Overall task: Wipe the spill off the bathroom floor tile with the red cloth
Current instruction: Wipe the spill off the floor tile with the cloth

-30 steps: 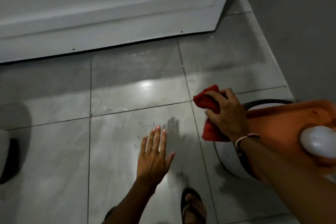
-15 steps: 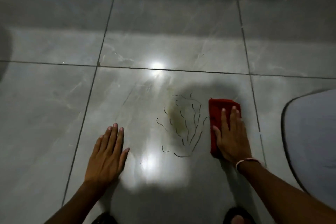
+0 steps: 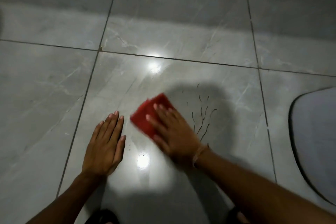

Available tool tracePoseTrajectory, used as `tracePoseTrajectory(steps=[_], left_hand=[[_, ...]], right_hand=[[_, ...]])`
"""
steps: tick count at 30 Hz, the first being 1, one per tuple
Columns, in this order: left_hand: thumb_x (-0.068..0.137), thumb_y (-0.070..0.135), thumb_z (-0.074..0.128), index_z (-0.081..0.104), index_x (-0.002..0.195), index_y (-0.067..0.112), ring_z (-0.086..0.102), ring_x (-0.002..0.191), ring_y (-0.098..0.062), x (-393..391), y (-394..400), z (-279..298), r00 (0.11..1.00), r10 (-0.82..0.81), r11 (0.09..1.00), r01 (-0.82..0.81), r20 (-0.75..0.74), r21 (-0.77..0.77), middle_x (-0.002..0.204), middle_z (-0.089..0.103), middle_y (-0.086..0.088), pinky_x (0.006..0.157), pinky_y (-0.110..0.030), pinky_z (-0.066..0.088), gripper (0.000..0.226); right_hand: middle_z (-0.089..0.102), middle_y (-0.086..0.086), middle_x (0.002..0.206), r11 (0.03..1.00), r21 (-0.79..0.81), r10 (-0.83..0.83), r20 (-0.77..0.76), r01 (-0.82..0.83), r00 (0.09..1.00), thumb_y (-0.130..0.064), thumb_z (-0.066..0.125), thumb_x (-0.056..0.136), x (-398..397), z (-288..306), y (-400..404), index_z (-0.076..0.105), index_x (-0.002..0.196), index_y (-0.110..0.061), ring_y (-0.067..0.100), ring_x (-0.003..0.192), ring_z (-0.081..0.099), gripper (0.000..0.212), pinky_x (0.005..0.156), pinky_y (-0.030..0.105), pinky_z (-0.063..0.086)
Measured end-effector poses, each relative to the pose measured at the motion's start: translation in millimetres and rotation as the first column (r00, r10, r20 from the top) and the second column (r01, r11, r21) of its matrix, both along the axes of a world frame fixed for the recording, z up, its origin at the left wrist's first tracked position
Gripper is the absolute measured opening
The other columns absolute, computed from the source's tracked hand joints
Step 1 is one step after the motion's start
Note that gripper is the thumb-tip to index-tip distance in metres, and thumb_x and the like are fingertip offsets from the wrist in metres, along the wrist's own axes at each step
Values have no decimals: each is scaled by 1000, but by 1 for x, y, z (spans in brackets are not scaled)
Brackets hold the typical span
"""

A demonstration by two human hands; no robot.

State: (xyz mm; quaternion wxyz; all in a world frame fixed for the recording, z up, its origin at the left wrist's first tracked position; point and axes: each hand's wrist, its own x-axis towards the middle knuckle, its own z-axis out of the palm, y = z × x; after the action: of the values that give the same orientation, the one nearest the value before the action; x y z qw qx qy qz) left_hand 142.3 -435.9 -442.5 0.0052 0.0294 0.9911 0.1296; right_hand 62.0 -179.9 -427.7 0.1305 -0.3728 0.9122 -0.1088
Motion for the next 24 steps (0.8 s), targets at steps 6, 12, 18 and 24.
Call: tracePoseTrajectory(steps=[6,12,18,24], left_hand=[[103,34,29,30,157,4,24,155,-26,0,-2,-1,1000,-5,1000,5,0,-13,167,27,-12,126,-45,21,62],[102,32,30,31,157,3,23,156,-26,-2,-2,-3,1000,-3,1000,3,2,4,167,27,-13,125,-48,23,62],[102,31,31,29,158,4,23,156,-24,-1,-3,-4,1000,4,1000,-4,2,28,167,28,-12,127,-45,20,61],[104,31,31,27,159,4,20,157,-24,1,-3,-3,1000,-4,1000,4,-9,9,168,26,-13,129,-39,14,62]], right_hand=[[6,4,176,992,102,81,-34,-77,996,-54,27,107,68,-1,130,14,164,-28,22,164,4,65,131,46,13],[1,8,176,910,48,-407,-76,411,910,-48,35,105,-71,7,130,9,165,-26,30,163,7,69,130,60,21],[11,22,172,989,-11,-151,-103,150,983,-41,41,106,-51,-2,0,20,163,-16,38,162,9,66,132,53,14],[22,10,173,897,-69,435,-34,-436,900,-42,44,105,66,-2,102,28,162,-23,24,162,18,62,127,50,30]])
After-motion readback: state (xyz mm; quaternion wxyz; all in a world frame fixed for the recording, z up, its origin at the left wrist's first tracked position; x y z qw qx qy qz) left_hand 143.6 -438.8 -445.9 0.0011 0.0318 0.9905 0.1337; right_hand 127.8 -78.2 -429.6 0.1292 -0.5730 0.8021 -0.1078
